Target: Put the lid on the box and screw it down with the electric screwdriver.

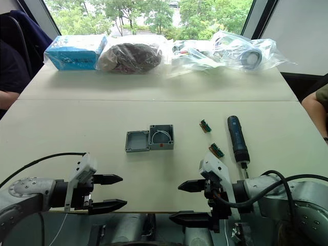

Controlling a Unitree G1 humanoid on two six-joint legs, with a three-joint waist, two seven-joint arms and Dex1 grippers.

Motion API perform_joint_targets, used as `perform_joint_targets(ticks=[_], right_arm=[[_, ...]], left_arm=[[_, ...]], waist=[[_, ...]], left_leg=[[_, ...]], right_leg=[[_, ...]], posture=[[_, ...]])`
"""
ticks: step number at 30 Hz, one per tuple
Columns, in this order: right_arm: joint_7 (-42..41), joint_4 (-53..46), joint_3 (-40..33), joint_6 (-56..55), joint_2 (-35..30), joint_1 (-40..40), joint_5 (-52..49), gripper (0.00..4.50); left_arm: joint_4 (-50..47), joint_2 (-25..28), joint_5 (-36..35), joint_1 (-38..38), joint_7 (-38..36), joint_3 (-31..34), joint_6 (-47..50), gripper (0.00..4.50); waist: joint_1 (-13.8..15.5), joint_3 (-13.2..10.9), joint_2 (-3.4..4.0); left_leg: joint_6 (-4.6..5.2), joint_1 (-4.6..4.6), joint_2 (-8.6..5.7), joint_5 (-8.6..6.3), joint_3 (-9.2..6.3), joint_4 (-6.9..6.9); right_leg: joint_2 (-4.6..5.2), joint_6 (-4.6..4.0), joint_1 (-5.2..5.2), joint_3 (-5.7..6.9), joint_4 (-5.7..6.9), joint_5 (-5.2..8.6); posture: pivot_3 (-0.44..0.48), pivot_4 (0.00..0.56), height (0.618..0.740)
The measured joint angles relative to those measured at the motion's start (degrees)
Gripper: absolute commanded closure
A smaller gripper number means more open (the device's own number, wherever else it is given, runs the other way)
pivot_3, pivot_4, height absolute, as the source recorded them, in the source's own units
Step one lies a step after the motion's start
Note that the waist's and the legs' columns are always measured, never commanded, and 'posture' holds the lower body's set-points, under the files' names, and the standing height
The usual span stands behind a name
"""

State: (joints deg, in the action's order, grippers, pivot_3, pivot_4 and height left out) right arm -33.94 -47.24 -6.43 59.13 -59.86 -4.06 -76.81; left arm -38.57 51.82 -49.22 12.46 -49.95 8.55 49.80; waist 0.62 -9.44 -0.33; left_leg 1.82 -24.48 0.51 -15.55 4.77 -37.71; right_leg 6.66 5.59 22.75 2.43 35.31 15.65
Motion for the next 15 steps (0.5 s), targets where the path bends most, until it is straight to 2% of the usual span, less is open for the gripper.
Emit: perform_joint_targets(ticks=[15], right_arm=[[7.4, 1.5, 2.8, 0.2, 0.8, 5.5, -3.5, 0.00]], left_arm=[[0.2, -0.8, -1.3, -1.2, 1.7, 0.1, 1.0, 0.04]], waist=[[0.0, 0.0, 0.00]], left_leg=[[0.01, 0.01, 0.00, 0.00, 0.00, -0.10]], right_leg=[[-0.03, 0.01, -0.06, 0.02, 0.02, 0.00]], posture=[[0.000, 0.150, 0.740]])
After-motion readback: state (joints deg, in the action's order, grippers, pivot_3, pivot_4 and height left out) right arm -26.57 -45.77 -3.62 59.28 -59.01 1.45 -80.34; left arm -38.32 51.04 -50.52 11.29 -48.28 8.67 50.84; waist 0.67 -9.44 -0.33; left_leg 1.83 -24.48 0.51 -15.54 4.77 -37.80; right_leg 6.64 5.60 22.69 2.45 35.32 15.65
